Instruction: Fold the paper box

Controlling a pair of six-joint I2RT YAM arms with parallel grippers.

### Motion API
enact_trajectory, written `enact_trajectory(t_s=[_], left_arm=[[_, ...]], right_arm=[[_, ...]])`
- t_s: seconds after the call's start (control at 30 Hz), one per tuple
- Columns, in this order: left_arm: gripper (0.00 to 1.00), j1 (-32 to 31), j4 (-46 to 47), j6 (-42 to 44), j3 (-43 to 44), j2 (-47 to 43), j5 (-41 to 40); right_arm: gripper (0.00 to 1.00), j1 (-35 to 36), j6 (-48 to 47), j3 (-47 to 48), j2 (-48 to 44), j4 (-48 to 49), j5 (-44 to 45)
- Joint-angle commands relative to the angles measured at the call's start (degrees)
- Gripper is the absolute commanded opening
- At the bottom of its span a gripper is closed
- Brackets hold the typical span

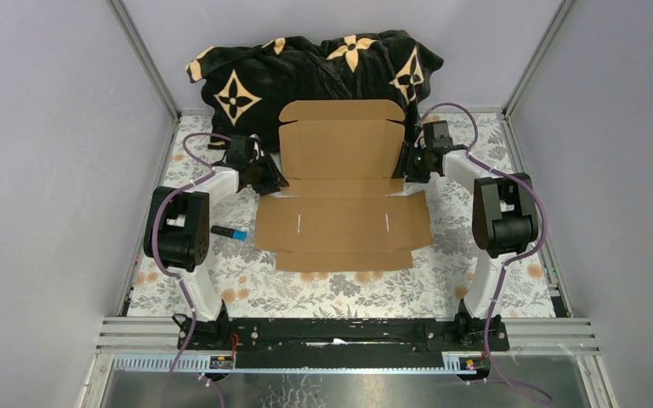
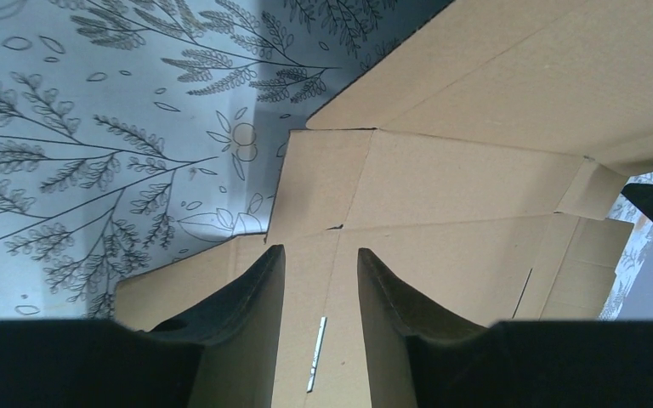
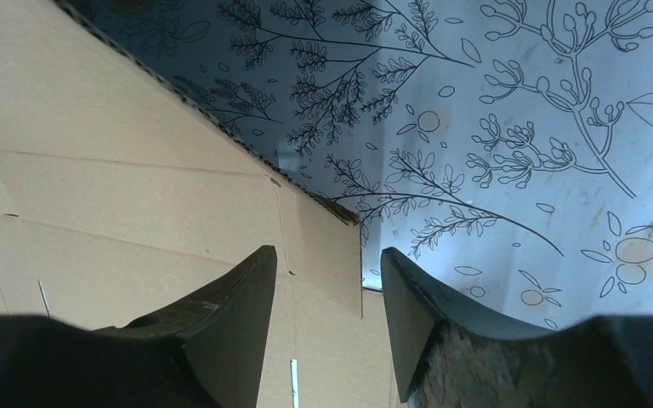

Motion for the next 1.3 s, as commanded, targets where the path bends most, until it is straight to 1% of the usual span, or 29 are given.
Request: enact_trajectory(t_s=[0.0, 0.23, 0.43, 0.5, 0.73, 0.83, 1.07, 1.27], left_arm=[[0.43, -1.6, 3.2, -0.5, 2.3, 1.9, -1.5], [0.43, -2.1, 2.4, 0.2, 4.1, 3.6, -3.2], [0.42, -2.2, 1.9, 0.7, 3.2, 2.3, -4.3], [0.43, -2.2, 1.8, 0.9, 2.7, 1.4, -4.6], [0.43, -2.2, 1.5, 1.0, 2.6, 1.5, -3.9], [0.43, -2.3, 1.5, 0.9, 2.3, 1.2, -3.7], [0.43, -3.0, 1.4, 0.7, 1.4, -0.7, -3.5], [0.43, -4.5, 1.0, -0.2, 2.4, -2.1, -3.1]], right_arm=[[0.56, 0.0, 0.6, -0.5, -0.1, 2.5, -1.4], [0.56, 0.0, 0.4, 0.0, 0.9, 2.6, -1.4], [0.56, 0.0, 0.7, -1.3, 1.7, 3.8, -2.3], [0.52, 0.0, 1.0, -2.3, 1.4, 5.0, -3.0], [0.30, 0.0, 1.9, -6.2, 0.4, 7.2, -4.5], [0.25, 0.0, 2.1, -8.5, -0.8, 7.9, -4.7], [0.20, 0.0, 1.0, -12.9, -5.5, 7.3, -3.6], [0.20, 0.0, 0.4, -16.0, -8.2, 5.7, -3.4]])
